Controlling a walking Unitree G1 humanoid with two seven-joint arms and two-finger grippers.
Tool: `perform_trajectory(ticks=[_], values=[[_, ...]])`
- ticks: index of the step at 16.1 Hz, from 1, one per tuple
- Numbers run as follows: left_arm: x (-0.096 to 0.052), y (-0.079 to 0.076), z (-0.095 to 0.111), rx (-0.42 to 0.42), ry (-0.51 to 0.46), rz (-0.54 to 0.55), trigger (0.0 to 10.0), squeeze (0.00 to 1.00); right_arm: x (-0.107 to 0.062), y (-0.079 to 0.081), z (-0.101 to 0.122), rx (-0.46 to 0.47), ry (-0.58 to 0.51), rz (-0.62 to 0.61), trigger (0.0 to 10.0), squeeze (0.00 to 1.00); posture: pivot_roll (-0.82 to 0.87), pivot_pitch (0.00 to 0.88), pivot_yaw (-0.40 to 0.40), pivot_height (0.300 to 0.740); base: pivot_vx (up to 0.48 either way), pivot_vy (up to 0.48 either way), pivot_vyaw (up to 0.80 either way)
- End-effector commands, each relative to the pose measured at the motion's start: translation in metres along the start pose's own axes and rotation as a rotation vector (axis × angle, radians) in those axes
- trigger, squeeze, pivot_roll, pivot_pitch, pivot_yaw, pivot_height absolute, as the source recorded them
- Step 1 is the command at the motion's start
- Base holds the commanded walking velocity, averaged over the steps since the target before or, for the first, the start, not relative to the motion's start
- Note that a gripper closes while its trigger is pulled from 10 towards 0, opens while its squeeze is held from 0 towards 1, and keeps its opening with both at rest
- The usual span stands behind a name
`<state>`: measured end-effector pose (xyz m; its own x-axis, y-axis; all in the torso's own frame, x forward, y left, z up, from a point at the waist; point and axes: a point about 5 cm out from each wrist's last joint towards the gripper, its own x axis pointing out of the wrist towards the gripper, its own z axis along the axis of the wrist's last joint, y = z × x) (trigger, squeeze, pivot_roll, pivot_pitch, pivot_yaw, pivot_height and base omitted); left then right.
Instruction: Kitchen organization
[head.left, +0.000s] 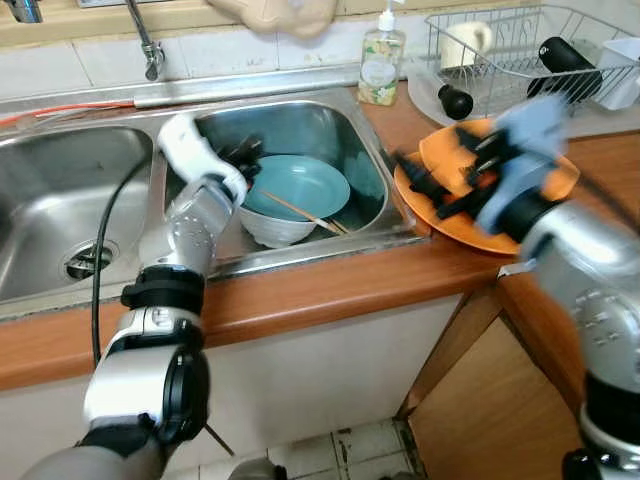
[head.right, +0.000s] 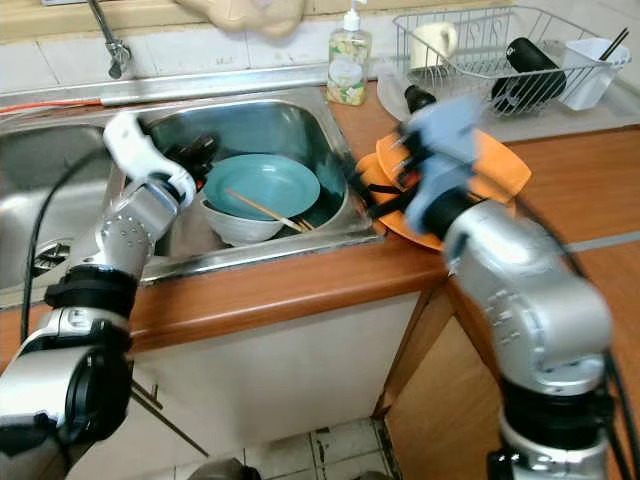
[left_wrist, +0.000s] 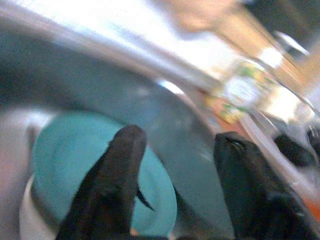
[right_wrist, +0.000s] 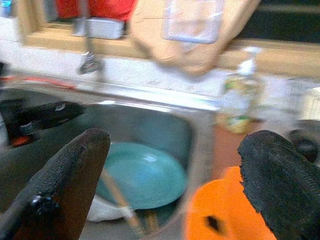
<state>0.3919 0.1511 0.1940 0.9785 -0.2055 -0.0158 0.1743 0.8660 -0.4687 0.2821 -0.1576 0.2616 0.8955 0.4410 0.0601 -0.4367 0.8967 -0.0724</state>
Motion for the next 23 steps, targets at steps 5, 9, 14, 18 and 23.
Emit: perform_trajectory(ticks=[5,9,14,18,23], values=[[-0.035,-0.016,-0.006,0.328,-0.005,-0.346,10.0,0.65,-0.034,-0.063,-0.001,-0.057,0.02,-0.227,10.0,1.0,-0.13,0.0,0.05,0.74,0.0,0.0,0.0],[-0.074,-0.034,-0.018,0.354,0.056,-0.626,10.0,0.0,-0.055,-0.104,-0.013,-0.057,0.067,-0.341,10.0,0.0,-0.13,0.0,0.04,0.74,0.0,0.0,0.0],[-0.103,-0.043,-0.036,0.333,0.179,-0.784,10.0,0.0,-0.078,-0.122,-0.033,-0.105,0.188,-0.345,10.0,0.0,-0.14,0.0,0.038,0.74,0.0,0.0,0.0],[-0.111,-0.048,-0.042,0.321,0.224,-0.813,10.0,0.0,-0.079,-0.122,-0.046,-0.178,0.265,-0.325,10.0,0.0,-0.14,0.0,0.042,0.74,0.0,0.0,0.0],[-0.113,-0.052,-0.044,0.315,0.24,-0.822,10.0,0.0,-0.072,-0.111,-0.049,-0.219,0.274,-0.255,10.0,0.0,-0.14,0.0,0.042,0.74,0.0,0.0,0.0]])
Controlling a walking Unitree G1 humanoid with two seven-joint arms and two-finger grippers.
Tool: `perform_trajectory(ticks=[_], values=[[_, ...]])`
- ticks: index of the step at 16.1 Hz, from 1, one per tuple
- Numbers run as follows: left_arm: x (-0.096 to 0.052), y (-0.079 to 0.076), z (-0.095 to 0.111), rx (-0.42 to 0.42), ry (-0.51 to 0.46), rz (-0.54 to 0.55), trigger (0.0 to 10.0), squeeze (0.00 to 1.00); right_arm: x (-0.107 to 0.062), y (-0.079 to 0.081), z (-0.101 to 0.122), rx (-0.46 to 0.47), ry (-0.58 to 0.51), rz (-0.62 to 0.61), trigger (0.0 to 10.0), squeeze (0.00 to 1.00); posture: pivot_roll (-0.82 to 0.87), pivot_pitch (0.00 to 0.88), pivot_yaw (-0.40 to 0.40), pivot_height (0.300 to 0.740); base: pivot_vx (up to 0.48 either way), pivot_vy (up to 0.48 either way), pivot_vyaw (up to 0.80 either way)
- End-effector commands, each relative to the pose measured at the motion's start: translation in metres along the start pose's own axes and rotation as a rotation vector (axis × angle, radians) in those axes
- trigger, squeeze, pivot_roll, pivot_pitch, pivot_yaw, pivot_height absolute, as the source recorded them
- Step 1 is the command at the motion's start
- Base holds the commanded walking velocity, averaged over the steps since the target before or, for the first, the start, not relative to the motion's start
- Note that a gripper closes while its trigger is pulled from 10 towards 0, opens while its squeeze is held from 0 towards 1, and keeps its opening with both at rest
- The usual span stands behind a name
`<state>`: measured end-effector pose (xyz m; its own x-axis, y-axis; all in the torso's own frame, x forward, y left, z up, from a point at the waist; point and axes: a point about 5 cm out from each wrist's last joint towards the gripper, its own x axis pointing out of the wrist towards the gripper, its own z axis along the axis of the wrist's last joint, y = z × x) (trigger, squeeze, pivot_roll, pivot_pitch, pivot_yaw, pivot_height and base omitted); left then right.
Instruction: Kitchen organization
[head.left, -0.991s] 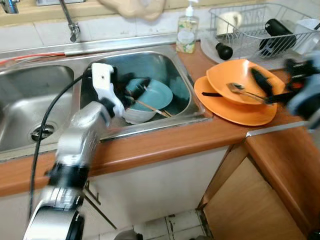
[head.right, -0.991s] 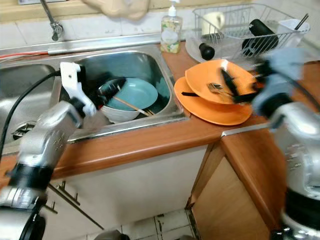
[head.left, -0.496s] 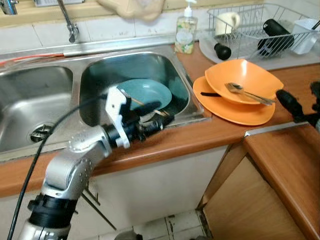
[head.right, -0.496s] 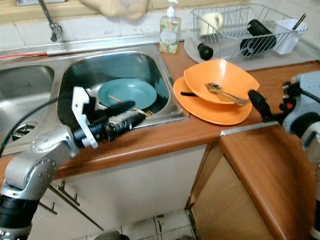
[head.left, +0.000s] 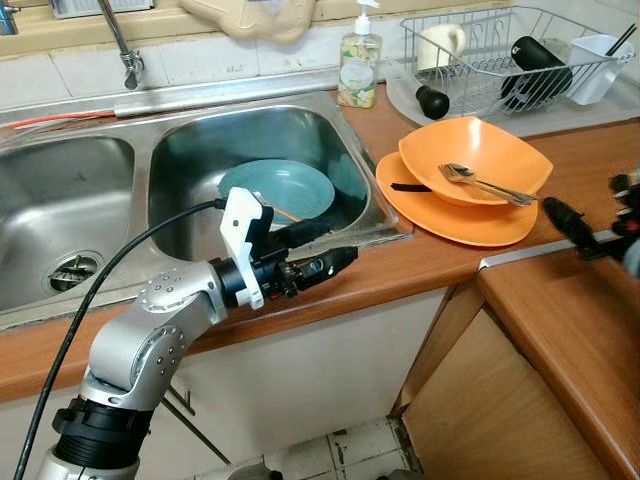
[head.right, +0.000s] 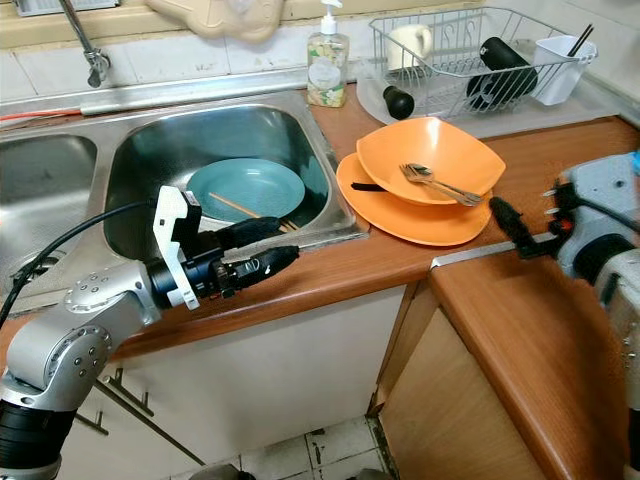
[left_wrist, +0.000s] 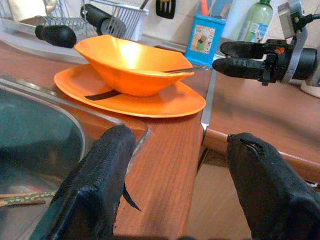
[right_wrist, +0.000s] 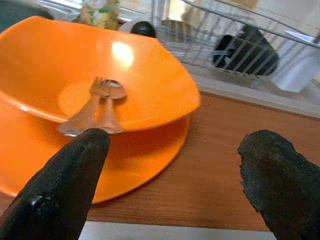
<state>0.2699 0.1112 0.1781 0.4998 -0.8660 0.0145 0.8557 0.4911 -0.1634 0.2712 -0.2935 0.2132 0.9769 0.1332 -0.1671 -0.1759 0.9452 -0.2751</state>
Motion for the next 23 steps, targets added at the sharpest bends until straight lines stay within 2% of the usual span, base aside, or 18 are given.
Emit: perform_trajectory(ticks=[1,10,14,19,20,21,23], values=[[0.0,-0.004,0.003,0.011,0.001,-0.013,10.0,0.0,0.0,0.004,0.004,-0.027,-0.016,0.024,10.0,0.0,-0.13,0.0,0.042,0.74,0.0,0.0,0.0],[-0.001,-0.007,0.001,0.008,0.016,-0.008,10.0,0.0,0.014,0.028,0.012,-0.025,-0.065,0.125,10.0,0.0,-0.11,0.0,0.039,0.74,0.0,0.0,0.0],[-0.002,-0.006,0.001,0.005,0.014,0.002,10.0,0.0,0.008,0.041,0.022,-0.017,-0.133,0.244,10.0,0.0,-0.11,0.0,0.043,0.74,0.0,0.0,0.0],[-0.002,-0.006,0.0,0.005,0.023,-0.001,10.0,0.0,-0.006,0.039,0.016,-0.042,-0.107,0.318,10.0,0.0,-0.11,0.0,0.049,0.74,0.0,0.0,0.0],[-0.002,-0.006,0.0,0.005,0.024,-0.004,10.0,0.0,-0.005,0.033,0.018,-0.001,-0.126,0.276,10.0,0.0,-0.12,0.0,0.051,0.74,0.0,0.0,0.0],[-0.001,-0.007,0.0,0.004,0.023,-0.007,10.0,0.0,-0.005,0.027,0.023,0.089,-0.169,0.244,10.0,0.0,-0.12,0.0,0.051,0.74,0.0,0.0,0.0],[0.0,-0.007,0.001,0.004,0.023,-0.01,10.0,0.0,-0.004,0.021,0.029,0.205,-0.221,0.212,10.0,0.0,-0.12,0.0,0.052,0.74,0.0,0.0,0.0]])
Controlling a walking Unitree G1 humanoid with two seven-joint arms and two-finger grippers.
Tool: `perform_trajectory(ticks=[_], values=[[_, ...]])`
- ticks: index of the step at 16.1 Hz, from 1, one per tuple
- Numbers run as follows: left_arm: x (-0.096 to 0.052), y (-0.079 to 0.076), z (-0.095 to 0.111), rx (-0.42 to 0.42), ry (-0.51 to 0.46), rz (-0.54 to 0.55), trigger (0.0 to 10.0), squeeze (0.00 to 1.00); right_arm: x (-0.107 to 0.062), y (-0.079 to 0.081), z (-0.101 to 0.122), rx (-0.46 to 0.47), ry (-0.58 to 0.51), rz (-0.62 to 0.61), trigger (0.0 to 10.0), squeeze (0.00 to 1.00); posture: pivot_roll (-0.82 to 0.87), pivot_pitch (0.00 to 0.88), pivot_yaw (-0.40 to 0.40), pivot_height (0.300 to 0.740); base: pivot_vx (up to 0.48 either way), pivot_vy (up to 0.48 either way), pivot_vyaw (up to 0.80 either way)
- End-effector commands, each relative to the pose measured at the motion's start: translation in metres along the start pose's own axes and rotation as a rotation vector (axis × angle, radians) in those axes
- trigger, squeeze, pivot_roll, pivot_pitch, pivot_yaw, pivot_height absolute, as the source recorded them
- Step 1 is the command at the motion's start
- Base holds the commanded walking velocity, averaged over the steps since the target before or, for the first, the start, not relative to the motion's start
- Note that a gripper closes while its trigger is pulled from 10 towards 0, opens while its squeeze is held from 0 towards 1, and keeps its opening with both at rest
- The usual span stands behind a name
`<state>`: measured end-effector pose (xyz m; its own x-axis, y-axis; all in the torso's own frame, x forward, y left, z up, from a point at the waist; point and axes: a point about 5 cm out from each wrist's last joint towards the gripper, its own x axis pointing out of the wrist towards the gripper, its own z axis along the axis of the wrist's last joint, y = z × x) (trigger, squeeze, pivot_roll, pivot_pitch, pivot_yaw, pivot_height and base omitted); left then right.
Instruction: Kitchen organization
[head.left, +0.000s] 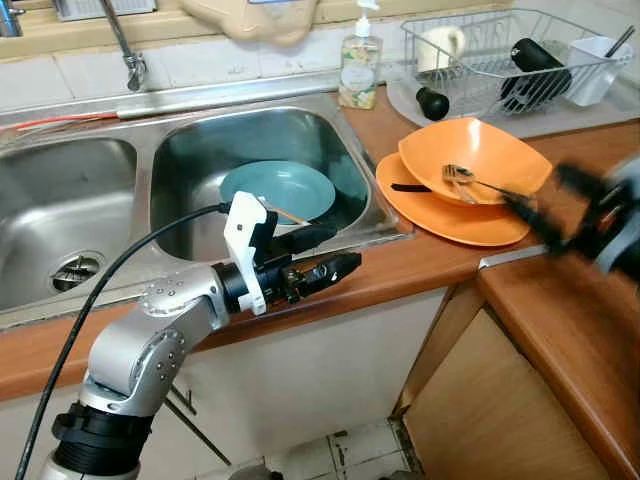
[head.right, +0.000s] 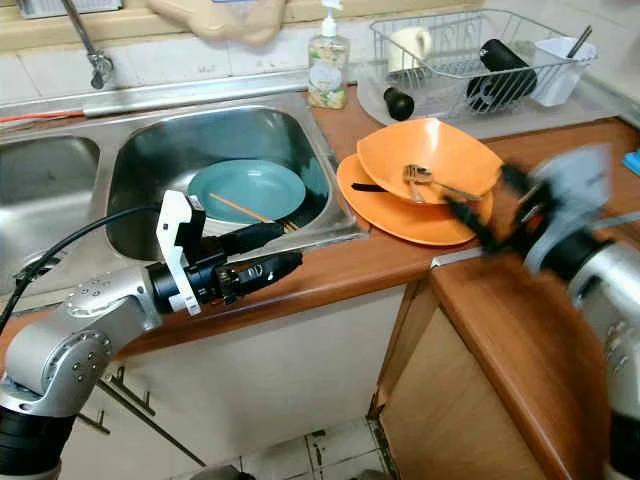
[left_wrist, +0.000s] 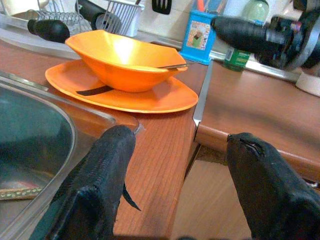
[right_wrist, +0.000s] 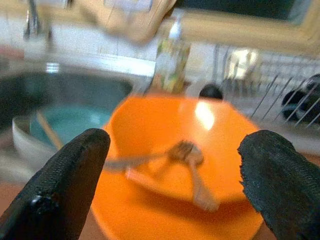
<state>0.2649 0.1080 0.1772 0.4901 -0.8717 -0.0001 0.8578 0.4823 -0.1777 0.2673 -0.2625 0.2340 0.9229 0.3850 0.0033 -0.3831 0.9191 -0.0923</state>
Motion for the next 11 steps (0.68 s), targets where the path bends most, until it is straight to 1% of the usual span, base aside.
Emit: perform_trajectory(ticks=[1,2,3,4,5,6,7,8,11], values=[[0.0,-0.002,0.002,0.018,0.006,-0.005,10.0,0.0,0.001,-0.011,-0.001,0.057,-0.001,-0.072,10.0,0.0,-0.12,0.0,0.052,0.74,0.0,0.0,0.0],[0.0,-0.002,0.002,0.016,0.006,-0.009,10.0,0.0,0.003,-0.018,-0.008,0.044,0.044,-0.127,10.0,0.0,-0.12,0.0,0.052,0.74,0.0,0.0,0.0],[0.0,-0.003,0.002,0.015,0.008,-0.011,10.0,0.0,0.005,-0.019,-0.014,0.035,0.074,-0.131,10.0,0.0,-0.12,0.0,0.052,0.74,0.0,0.0,0.0],[0.0,-0.003,0.002,0.015,0.009,-0.012,10.0,0.0,0.007,-0.018,-0.017,0.043,0.088,-0.119,8.5,0.0,-0.11,0.0,0.053,0.74,0.0,0.0,0.0],[0.0,-0.003,0.002,0.015,0.01,-0.012,10.0,0.0,0.009,-0.017,-0.019,0.053,0.099,-0.107,5.8,0.0,-0.11,0.0,0.053,0.74,0.0,0.0,0.0],[0.0,-0.003,0.002,0.015,0.01,-0.012,10.0,0.0,0.011,-0.017,-0.022,0.065,0.109,-0.094,0.0,0.0,-0.11,0.0,0.053,0.74,0.0,0.0,0.0],[0.0,-0.003,0.002,0.015,0.011,-0.013,10.0,0.0,0.012,-0.017,-0.024,0.07,0.115,-0.09,0.0,0.0,-0.11,0.0,0.053,0.74,0.0,0.0,0.0],[0.0,-0.002,0.002,0.015,0.011,-0.013,10.0,0.0,0.016,-0.017,-0.03,0.083,0.138,-0.061,0.0,0.0,-0.11,0.0,0.053,0.74,0.0,0.0,0.0],[0.0,-0.002,0.003,0.014,0.011,-0.011,10.0,0.0,0.019,-0.016,-0.034,0.093,0.152,-0.039,0.0,0.0,-0.11,0.0,0.052,0.74,0.0,0.0,0.0]])
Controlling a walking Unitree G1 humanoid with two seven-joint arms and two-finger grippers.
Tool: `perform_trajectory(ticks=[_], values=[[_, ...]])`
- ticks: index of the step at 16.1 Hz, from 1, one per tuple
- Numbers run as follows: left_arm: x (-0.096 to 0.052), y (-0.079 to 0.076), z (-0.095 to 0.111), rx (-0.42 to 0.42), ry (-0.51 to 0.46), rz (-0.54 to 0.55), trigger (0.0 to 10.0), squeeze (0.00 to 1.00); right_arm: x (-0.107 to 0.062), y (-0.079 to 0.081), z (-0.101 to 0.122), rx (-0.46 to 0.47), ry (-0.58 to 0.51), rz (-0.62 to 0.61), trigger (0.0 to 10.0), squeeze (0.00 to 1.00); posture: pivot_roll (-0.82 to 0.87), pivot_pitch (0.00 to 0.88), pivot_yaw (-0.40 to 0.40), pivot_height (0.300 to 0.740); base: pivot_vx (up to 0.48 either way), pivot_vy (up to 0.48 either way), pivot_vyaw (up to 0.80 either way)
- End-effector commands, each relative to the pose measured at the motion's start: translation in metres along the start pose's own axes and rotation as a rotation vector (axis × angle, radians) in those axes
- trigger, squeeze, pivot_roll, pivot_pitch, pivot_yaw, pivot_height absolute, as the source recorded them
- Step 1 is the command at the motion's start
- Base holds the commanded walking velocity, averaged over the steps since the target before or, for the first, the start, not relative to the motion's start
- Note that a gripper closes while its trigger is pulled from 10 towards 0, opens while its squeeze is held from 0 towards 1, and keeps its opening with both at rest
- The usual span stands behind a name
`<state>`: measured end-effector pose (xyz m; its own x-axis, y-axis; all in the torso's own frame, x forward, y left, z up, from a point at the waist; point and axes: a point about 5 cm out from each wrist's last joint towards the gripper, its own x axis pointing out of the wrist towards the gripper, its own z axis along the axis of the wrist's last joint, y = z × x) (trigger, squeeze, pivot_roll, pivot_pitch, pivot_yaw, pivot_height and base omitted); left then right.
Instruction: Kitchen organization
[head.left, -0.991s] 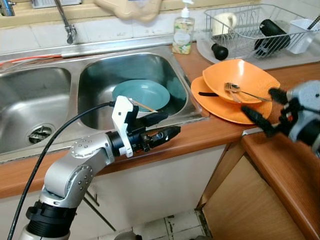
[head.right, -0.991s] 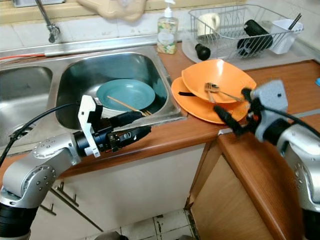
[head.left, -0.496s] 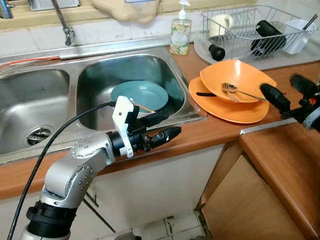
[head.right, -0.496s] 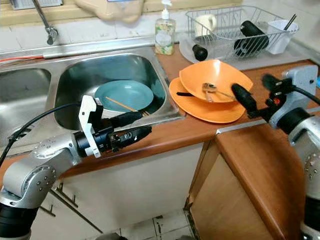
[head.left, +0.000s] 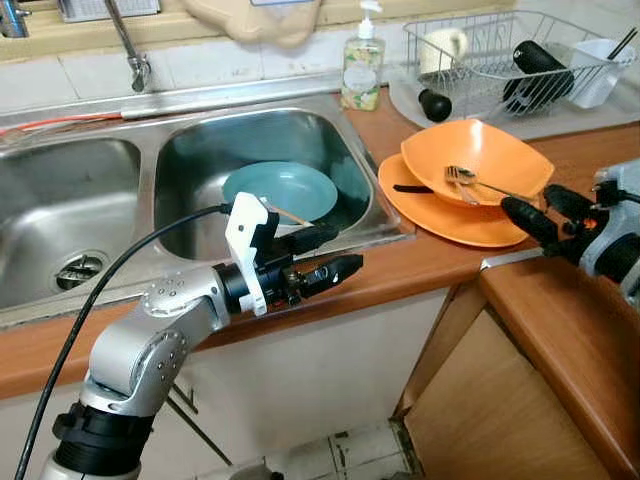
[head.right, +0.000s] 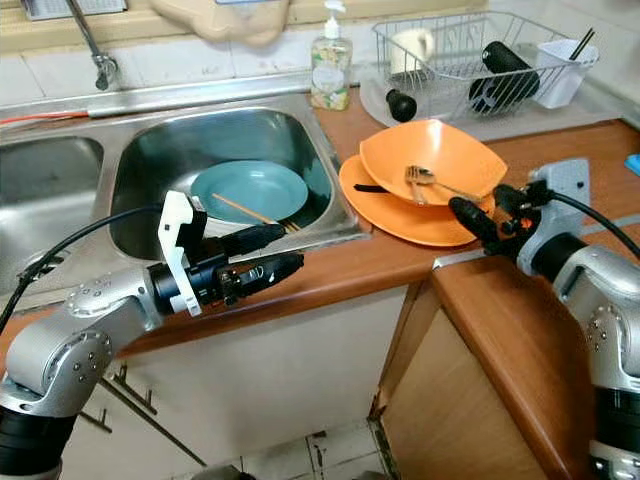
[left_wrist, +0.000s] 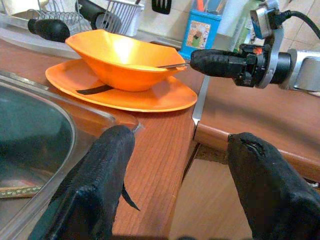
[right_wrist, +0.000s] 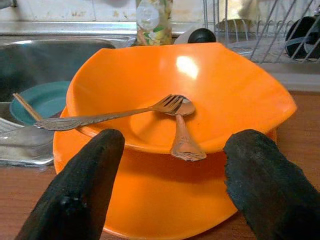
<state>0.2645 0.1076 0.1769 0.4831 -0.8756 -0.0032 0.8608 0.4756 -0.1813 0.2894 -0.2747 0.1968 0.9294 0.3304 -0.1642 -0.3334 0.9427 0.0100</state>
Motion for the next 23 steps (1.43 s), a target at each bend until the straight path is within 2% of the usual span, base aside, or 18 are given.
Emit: perform_trajectory(ticks=[1,8,17,21,23], values=[[0.0,-0.001,0.003,0.017,0.006,-0.003,10.0,0.0,0.004,0.001,0.005,-0.006,-0.017,0.011,0.0,0.0,-0.11,0.0,0.051,0.74,0.0,0.0,0.0],[0.0,-0.001,0.004,0.017,0.008,0.001,10.0,0.0,0.014,0.002,0.002,0.038,-0.02,0.046,0.0,0.0,-0.1,0.0,0.053,0.74,0.0,0.0,0.0],[0.001,-0.001,0.004,0.008,0.007,0.001,10.0,0.0,0.015,0.0,0.003,0.048,-0.021,0.049,0.0,0.0,-0.11,0.0,0.054,0.74,0.0,0.0,0.0],[0.001,-0.001,0.004,0.01,0.011,0.002,10.0,0.0,0.012,-0.004,0.008,0.013,-0.024,0.008,0.0,0.0,-0.11,0.0,0.057,0.74,0.0,0.0,0.0],[0.001,0.0,0.005,0.022,0.011,0.008,10.0,0.0,0.01,-0.007,0.021,-0.051,-0.042,-0.028,0.0,0.0,-0.11,0.0,0.057,0.74,0.0,0.0,0.0]])
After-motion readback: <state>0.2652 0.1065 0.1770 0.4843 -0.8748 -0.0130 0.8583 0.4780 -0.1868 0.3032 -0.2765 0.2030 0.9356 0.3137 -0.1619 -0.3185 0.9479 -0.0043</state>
